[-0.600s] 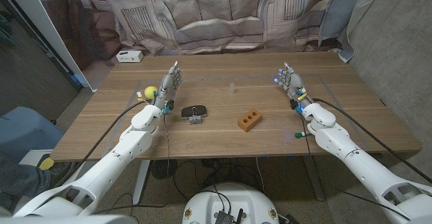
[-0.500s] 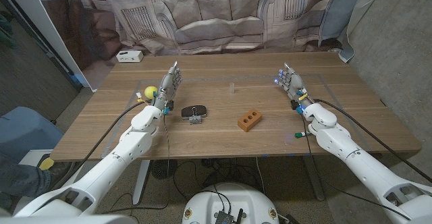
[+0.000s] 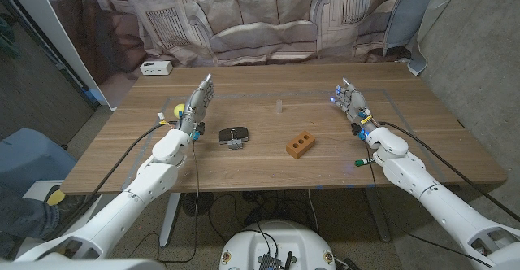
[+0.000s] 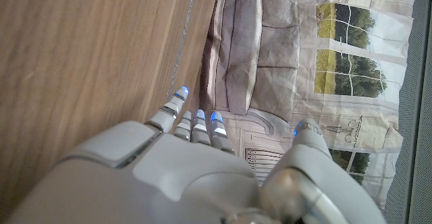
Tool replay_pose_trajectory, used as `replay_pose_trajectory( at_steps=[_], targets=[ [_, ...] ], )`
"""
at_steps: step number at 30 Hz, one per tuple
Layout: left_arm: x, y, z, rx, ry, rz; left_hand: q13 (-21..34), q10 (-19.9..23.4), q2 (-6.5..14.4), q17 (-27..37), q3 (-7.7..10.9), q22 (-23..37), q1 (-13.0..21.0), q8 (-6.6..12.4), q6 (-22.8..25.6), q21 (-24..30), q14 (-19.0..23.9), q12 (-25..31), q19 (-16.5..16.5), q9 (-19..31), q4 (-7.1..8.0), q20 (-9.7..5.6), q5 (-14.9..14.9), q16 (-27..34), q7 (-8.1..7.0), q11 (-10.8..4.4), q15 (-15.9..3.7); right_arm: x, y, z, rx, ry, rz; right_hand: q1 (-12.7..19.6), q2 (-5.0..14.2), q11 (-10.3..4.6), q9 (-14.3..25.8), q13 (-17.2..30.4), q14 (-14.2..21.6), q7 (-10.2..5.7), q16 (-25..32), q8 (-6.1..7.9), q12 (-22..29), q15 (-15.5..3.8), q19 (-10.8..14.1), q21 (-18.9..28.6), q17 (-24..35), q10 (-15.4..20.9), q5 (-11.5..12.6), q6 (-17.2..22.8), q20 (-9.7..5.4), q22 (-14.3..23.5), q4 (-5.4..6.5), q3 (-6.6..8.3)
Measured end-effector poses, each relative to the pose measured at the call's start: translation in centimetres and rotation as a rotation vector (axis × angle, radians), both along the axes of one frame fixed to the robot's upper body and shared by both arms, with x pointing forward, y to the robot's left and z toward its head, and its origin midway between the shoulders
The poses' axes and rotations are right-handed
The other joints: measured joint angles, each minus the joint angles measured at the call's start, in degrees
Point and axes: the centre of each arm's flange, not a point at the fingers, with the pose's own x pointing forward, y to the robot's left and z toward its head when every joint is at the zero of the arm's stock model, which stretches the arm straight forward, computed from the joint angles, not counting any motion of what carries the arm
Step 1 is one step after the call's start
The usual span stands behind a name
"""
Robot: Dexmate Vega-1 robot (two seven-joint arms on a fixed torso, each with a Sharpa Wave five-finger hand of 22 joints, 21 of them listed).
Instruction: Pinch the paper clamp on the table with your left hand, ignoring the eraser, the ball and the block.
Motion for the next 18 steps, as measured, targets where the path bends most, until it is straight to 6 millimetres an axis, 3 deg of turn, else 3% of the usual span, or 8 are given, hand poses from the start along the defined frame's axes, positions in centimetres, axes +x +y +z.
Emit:
replay_pose_trajectory(
  at_steps=[5, 12, 18],
  targets=[
    [-0.4, 0.5, 0.2, 0.009, -0.025, 0.011, 0.0, 2.2, 2.6, 0.0, 2.25, 0.0, 3.7, 0.00, 2.2, 0.0, 2.2, 0.3, 1.5, 0.0, -1.27, 0.21, 0.0, 0.0, 0.30, 0.06, -0.08, -0.3, 0.1, 0.0, 0.005, -0.011, -0.003, 0.0, 0.00, 0.02, 0.0, 0.0, 0.0, -0.03, 0.0, 0.22, 0.0, 0.00, 0.0, 0.0, 0.0, 0.0, 0.0, 0.9, 0.00, 0.0, 0.00, 0.00],
    [-0.7, 1.4, 0.2, 0.034, -0.036, 0.044, 0.3, 7.1, 1.1, 0.0, 2.83, 0.1, 5.7, 0.88, 7.8, 0.8, 7.1, 1.4, 6.7, 0.0, -1.85, -0.11, -0.5, 0.4, 0.62, 0.10, -0.49, -0.8, 0.2, 0.6, -0.005, -0.057, -0.005, 0.0, 0.00, 0.09, 0.0, 0.0, 0.6, -0.01, 0.4, 0.63, 0.4, -0.01, 0.2, 0.0, 0.0, 1.2, 0.0, 1.9, 0.21, 0.0, 0.00, 0.00],
    [-1.0, 1.6, 0.5, 0.052, -0.044, 0.070, 0.3, 8.7, 0.7, 0.0, 2.65, 0.3, 5.8, 0.88, 9.1, 1.2, 8.9, 1.6, 8.1, 0.0, -1.68, 0.13, -0.5, 0.4, 0.70, 0.04, -0.70, -1.1, 0.2, 1.0, -0.012, -0.081, 0.002, 0.0, 0.00, -0.01, 0.0, 0.0, 1.0, 0.19, 0.4, 0.64, 0.4, 0.27, 0.2, 0.4, 0.0, 1.2, 0.0, 2.1, 0.21, 0.0, 0.00, 0.00]
  ],
)
